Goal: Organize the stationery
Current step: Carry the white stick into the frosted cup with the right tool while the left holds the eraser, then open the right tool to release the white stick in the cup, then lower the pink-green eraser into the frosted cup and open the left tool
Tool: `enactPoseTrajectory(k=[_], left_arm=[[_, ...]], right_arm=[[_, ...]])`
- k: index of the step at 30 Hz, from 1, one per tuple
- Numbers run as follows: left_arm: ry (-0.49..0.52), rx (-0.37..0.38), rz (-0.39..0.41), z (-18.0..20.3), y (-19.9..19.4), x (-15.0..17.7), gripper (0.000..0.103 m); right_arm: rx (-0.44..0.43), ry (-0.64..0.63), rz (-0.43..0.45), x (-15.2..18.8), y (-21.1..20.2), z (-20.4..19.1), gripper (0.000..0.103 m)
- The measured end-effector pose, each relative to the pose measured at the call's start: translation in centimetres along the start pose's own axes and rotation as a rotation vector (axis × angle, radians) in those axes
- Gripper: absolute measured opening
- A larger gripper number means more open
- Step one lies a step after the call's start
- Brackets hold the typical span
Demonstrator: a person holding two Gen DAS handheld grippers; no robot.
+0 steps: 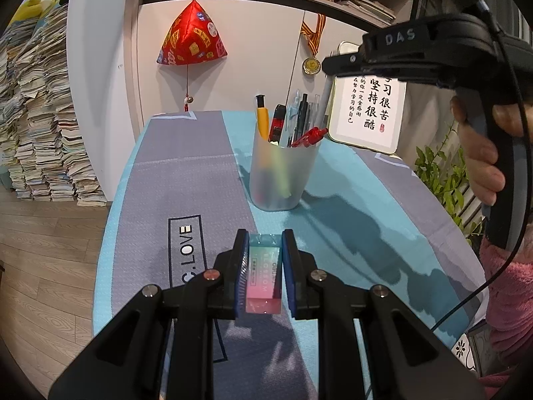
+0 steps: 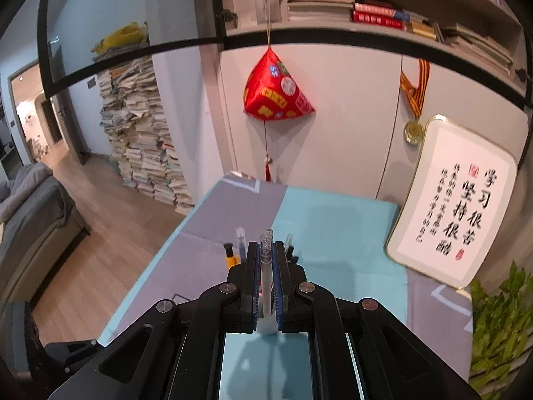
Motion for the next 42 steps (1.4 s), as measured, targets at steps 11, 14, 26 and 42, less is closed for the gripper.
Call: enactPoseTrajectory(k=[11,14,26,42], left_arm=[[0.000,0.001,-0.003,0.1,0.2,0.0,0.018],[0.002,0.003,-0.002,0.2,0.3,0.0,0.018],[0.021,-0.006,0.004,0.6,0.2,-0.5,0.018],[0.081,-0.054,0.095,1.3,0.5,-7.3,0.018]], right_arm=[[0.003,0.020,-0.057,1.5,1.6,0.6,0.008],[-0.001,0.025,-0.072,2.1,1.9,0.7,0.008],[-0.059,0.092,-0.066,3.9,-0.8,2.5,0.009],[-0.010,0.166,-0.147,10.4,-0.4,6.8,0.011]])
Point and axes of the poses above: each gripper's, at about its wrist camera, not at the fingertips, and y roughly the way its jaws point, z to its right, x to its underside, the point moved 7 cm from there along y, roughly the way its jaws point, and after that the axes turned 9 degrees about y, right-handed, at the moved point
